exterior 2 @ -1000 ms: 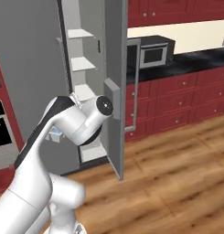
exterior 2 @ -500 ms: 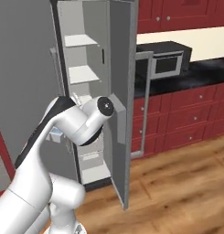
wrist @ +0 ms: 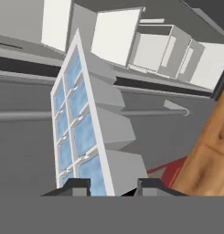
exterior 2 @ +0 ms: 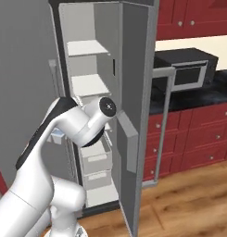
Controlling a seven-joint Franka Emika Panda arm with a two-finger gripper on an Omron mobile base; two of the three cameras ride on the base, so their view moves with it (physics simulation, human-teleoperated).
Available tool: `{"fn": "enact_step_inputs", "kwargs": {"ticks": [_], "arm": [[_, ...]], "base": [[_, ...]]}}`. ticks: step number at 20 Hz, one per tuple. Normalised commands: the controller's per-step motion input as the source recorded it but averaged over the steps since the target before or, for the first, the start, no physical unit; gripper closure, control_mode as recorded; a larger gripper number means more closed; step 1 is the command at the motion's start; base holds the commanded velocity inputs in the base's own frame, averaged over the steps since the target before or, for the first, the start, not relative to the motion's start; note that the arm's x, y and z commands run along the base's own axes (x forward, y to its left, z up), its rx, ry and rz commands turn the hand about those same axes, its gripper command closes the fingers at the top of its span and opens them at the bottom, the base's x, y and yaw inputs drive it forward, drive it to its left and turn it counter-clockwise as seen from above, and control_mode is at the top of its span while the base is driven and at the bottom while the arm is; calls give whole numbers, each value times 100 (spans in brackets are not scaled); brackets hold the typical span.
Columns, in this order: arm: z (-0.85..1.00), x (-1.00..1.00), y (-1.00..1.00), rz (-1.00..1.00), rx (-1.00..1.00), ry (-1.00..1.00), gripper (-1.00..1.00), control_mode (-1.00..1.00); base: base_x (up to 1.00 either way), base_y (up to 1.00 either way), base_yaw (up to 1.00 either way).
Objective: The ice cube tray has been filled with water. Take the tray and place it in the freezer to make ice. Close the freezer door after placing the tray.
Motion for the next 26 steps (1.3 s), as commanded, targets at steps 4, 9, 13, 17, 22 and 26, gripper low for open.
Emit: {"fn": "enact_step_inputs", "kwargs": {"ticks": [4, 9, 13, 17, 22, 26], "arm": [[0, 0, 0, 0, 0, 0, 100, 100], [0, 0, 0, 0, 0, 0, 100, 100], [0, 0, 0, 0, 0, 0, 100, 100], [0, 0, 0, 0, 0, 0, 100, 100], [0, 0, 0, 0, 0, 0, 100, 100], [0, 0, 0, 0, 0, 0, 100, 100]], "base": [[43, -2, 18], [0, -34, 16], [14, -36, 16], [30, -34, 13], [39, -17, 11], [57, 0, 9]]}}
